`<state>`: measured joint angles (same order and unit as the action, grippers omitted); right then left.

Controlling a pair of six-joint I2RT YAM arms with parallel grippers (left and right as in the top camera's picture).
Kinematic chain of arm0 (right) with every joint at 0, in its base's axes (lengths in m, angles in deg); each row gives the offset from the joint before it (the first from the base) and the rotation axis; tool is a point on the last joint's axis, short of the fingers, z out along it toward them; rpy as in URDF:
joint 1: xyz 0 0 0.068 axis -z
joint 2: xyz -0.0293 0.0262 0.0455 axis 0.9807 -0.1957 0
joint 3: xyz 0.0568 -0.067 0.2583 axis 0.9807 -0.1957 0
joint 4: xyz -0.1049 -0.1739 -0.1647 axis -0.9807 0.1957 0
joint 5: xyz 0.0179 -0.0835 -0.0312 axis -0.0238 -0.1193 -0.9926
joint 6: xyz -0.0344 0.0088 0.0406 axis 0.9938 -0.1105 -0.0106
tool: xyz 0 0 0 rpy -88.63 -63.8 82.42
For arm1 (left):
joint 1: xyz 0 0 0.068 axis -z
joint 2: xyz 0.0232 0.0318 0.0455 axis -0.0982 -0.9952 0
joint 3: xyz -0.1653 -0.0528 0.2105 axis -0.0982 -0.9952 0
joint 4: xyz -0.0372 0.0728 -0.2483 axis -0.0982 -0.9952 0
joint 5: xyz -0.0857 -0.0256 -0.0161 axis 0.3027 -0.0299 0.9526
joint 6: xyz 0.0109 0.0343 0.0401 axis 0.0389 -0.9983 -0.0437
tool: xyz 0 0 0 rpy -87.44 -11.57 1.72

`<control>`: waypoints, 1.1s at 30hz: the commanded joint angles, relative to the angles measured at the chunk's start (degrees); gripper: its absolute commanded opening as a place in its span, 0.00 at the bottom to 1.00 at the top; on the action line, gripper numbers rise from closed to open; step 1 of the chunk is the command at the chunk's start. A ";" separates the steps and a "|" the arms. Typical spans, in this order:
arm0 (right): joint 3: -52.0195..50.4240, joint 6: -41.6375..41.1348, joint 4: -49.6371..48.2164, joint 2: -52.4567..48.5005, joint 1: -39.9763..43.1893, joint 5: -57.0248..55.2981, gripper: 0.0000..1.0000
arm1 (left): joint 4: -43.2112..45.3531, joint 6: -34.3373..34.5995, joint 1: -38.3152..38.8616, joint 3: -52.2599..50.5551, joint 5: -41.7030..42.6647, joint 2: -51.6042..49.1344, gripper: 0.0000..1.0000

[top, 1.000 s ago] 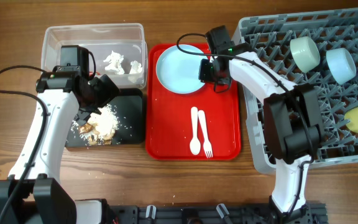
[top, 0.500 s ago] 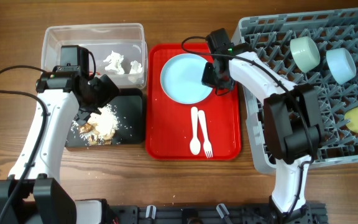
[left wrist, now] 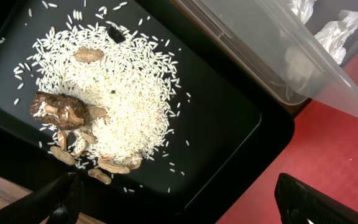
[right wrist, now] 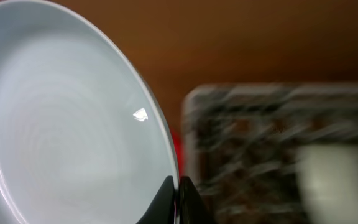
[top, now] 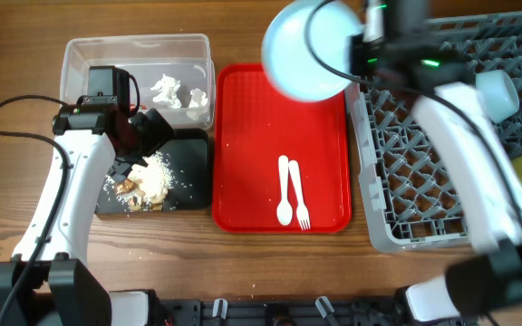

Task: Sort waste into correct bins and load items into the dishwasher rack
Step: 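Lift the plate and stand it upright in the rack's back row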

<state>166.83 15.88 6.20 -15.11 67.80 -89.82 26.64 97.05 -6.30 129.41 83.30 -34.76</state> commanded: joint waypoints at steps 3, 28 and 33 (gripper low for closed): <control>0.87 25.57 -3.32 4.26 6.38 -22.95 0.04 | 0.22 0.33 -0.24 0.24 0.11 0.63 1.00; -6.40 3.43 0.87 -1.09 3.65 -32.35 0.60 | 0.44 0.33 -0.24 0.24 0.11 0.63 1.00; -6.40 3.37 4.07 8.83 3.69 -3.23 0.74 | 0.42 0.33 -0.24 0.24 0.11 0.63 0.99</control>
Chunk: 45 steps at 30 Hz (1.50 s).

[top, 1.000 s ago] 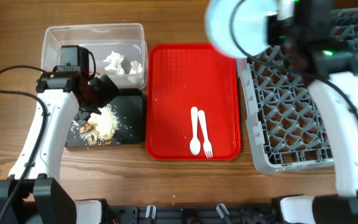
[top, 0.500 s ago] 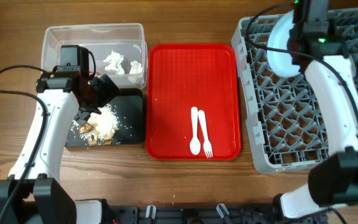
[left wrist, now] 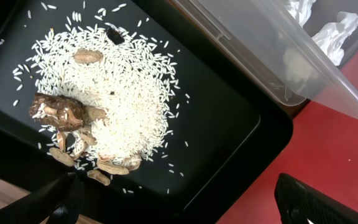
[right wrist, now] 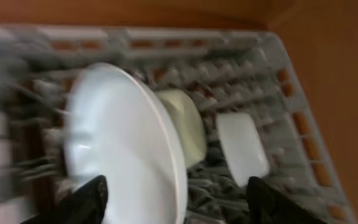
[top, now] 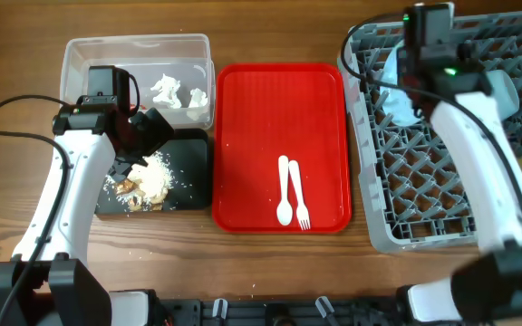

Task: Sort waste into correct bins and load items into the dishwasher rack
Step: 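Lift the plate and stand it upright in the rack's back row, then reach the right gripper to the white fork and grasp it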

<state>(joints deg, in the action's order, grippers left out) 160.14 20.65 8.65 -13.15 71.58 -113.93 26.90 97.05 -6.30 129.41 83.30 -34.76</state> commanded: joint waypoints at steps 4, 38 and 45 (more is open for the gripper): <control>0.07 -2.89 12.39 8.24 -0.90 45.42 0.71 | 0.17 0.33 -0.24 0.24 0.11 0.63 1.00; -22.88 -31.65 5.38 -17.16 -25.90 33.14 0.26 | 0.13 0.33 -0.24 0.24 0.33 0.63 1.00; -22.86 -31.41 6.29 -16.87 -25.88 33.20 0.06 | 0.11 0.33 -0.24 0.24 0.35 0.63 1.00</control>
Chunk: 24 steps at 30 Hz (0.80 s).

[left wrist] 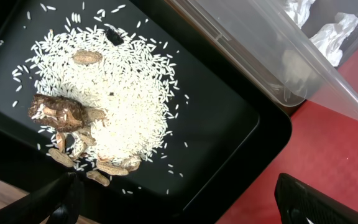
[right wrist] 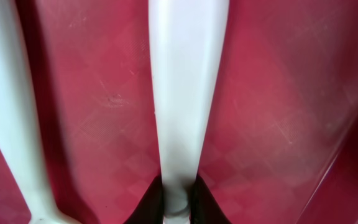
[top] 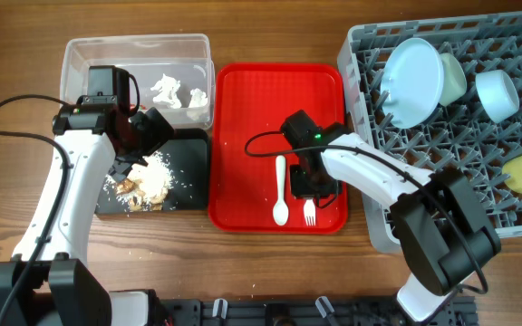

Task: Sort waste into correct bins and load items into the dishwasher rack
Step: 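Reach the right gripper to the white fork and grasp it, then carry the fork to the rack and drop it in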

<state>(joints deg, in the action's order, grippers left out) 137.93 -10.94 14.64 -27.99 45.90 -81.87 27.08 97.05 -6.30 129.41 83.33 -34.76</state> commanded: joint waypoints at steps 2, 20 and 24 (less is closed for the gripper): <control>-0.20 0.20 1.01 -1.38 -0.02 1.11 0.04 | -0.04 0.33 -0.24 0.24 0.33 0.63 1.00; 6.80 30.16 12.72 23.58 26.16 -5.68 0.04 | 0.00 0.33 -0.24 0.24 0.31 0.63 1.00; 1.81 30.03 11.65 19.45 26.51 -5.27 0.05 | 0.00 0.33 -0.24 0.24 0.31 0.63 1.00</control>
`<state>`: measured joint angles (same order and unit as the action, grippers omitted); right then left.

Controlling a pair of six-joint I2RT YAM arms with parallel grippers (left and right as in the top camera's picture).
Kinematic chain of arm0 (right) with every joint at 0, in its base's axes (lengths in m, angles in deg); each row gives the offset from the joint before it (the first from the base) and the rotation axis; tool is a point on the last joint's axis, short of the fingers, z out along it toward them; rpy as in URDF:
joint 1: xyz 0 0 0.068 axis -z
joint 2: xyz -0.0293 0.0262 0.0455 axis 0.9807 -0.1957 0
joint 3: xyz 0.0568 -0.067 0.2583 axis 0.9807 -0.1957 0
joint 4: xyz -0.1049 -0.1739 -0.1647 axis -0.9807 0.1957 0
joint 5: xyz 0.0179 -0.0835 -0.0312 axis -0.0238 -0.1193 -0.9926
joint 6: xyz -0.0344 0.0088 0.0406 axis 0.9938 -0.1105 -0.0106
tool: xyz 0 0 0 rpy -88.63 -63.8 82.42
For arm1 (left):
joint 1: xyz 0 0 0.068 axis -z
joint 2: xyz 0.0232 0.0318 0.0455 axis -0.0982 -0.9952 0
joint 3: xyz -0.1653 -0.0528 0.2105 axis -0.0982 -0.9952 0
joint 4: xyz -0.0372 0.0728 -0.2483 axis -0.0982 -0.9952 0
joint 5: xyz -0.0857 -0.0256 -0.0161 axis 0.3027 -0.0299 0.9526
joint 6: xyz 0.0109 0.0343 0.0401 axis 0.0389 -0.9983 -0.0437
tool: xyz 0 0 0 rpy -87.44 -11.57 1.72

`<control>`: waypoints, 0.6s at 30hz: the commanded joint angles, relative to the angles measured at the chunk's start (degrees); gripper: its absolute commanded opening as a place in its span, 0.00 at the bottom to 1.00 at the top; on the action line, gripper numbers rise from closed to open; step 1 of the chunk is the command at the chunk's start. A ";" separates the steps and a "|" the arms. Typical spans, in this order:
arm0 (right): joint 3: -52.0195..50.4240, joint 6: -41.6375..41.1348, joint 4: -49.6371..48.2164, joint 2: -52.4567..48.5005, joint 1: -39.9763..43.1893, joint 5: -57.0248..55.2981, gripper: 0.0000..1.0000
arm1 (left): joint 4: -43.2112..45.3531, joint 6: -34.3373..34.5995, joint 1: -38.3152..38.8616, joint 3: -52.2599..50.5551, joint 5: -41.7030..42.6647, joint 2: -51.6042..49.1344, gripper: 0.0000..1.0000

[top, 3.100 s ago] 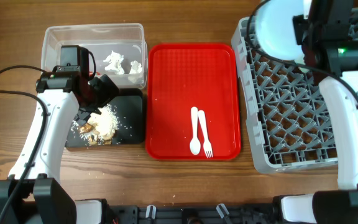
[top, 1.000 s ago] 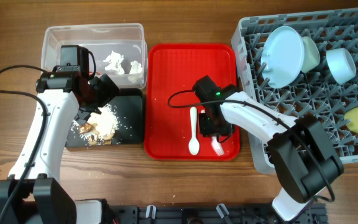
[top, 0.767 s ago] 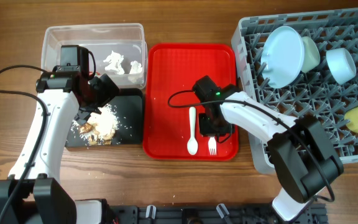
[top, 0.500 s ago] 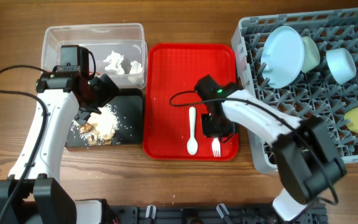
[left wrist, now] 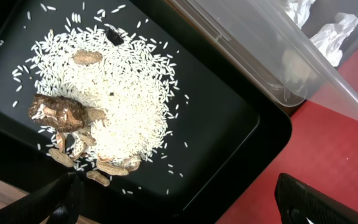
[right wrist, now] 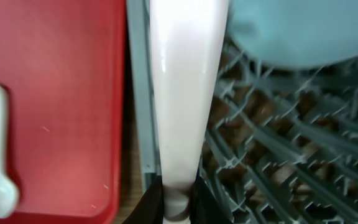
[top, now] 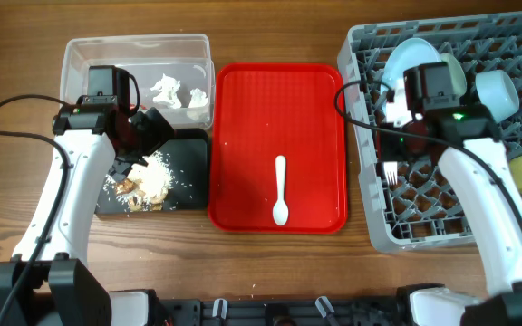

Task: Sort waste into correct bins and load items into the dishwasher rack
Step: 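Carry the fork to the rack and drop it in, then reach the right gripper to the white spoon and grasp it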

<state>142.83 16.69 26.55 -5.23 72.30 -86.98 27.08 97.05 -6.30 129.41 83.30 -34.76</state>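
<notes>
My right gripper (right wrist: 179,198) is shut on the handle of a white plastic fork (right wrist: 182,93). In the overhead view the fork (top: 391,171) hangs over the left edge of the grey dishwasher rack (top: 370,217). A white spoon (top: 281,190) lies alone on the red tray (top: 243,109). A light blue plate (top: 408,65) stands in the rack. My left gripper (left wrist: 182,208) is open above the black tray (left wrist: 229,124) of rice (left wrist: 117,93) and peanuts, holding nothing.
A clear bin (top: 89,54) with crumpled paper (top: 169,91) stands behind the black tray. The rack also holds a pale bowl (top: 452,74), a white cup (top: 497,91) and a yellow cup. Bare wooden table lies in front.
My right gripper was shut on the fork lying next to the spoon on the red tray. It now holds the fork over the rack's left edge. The left arm has not moved.
First my right gripper held the light blue plate above the back of the red tray. Then the plate was over the rack. Then the plate stood in the rack and the gripper was shut on the fork on the tray. Now the fork is at the rack.
</notes>
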 commanded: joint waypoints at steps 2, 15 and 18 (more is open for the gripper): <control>-3.41 1.92 -0.26 -5.16 0.13 0.92 0.10 | 0.00 0.33 -0.24 0.24 0.33 0.63 1.00; 7.63 0.90 -1.57 3.34 -0.66 16.87 0.47 | 0.02 0.33 -0.24 0.24 0.33 0.63 1.00; 7.50 -0.02 -1.70 2.91 -3.93 21.51 0.50 | 0.02 0.33 -0.24 0.24 0.33 0.63 1.00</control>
<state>149.84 17.63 24.58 -2.15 71.51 -75.07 27.08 97.05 -6.30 129.38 83.30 -34.76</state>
